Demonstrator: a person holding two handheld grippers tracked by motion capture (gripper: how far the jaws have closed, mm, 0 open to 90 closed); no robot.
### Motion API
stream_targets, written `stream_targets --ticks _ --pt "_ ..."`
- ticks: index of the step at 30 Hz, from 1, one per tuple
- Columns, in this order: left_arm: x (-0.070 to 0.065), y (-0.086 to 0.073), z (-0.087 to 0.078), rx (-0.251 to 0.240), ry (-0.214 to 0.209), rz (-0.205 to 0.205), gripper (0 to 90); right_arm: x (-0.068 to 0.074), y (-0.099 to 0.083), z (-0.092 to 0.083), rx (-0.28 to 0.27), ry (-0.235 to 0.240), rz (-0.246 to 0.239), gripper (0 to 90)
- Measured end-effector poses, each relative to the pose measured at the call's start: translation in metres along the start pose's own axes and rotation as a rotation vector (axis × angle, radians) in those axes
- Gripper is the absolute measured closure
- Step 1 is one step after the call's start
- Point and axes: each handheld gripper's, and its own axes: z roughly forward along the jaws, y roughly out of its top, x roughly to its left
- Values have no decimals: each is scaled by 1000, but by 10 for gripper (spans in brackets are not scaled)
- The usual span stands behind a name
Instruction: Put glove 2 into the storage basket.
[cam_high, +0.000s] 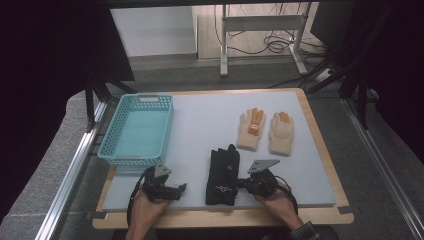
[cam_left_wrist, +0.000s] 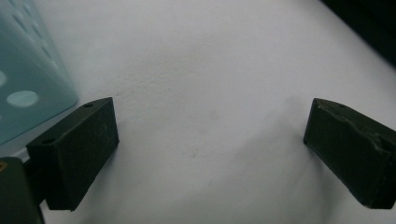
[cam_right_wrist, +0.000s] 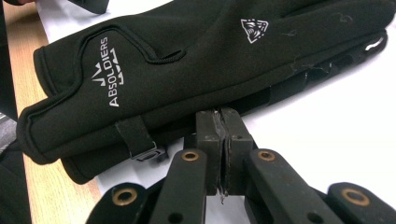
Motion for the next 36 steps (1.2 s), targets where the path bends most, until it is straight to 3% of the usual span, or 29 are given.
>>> stream_targets --ticks 7,15,28,32,36 --pt "3 -6 0 -45 -20 20 37 8 8 12 -3 5 -18 845" --pt "6 -6 -1 -40 -35 43 40 17 21 29 -10 -20 -51 829" --pt "11 -11 -6 -55 9 44 36 19 41 53 -21 -42 -55 825" --pt "12 -12 -6 -62 -8 30 48 19 43 55 -15 -34 -58 804" --pt "13 -13 -5 -67 -19 19 53 18 40 45 -8 -39 -70 749"
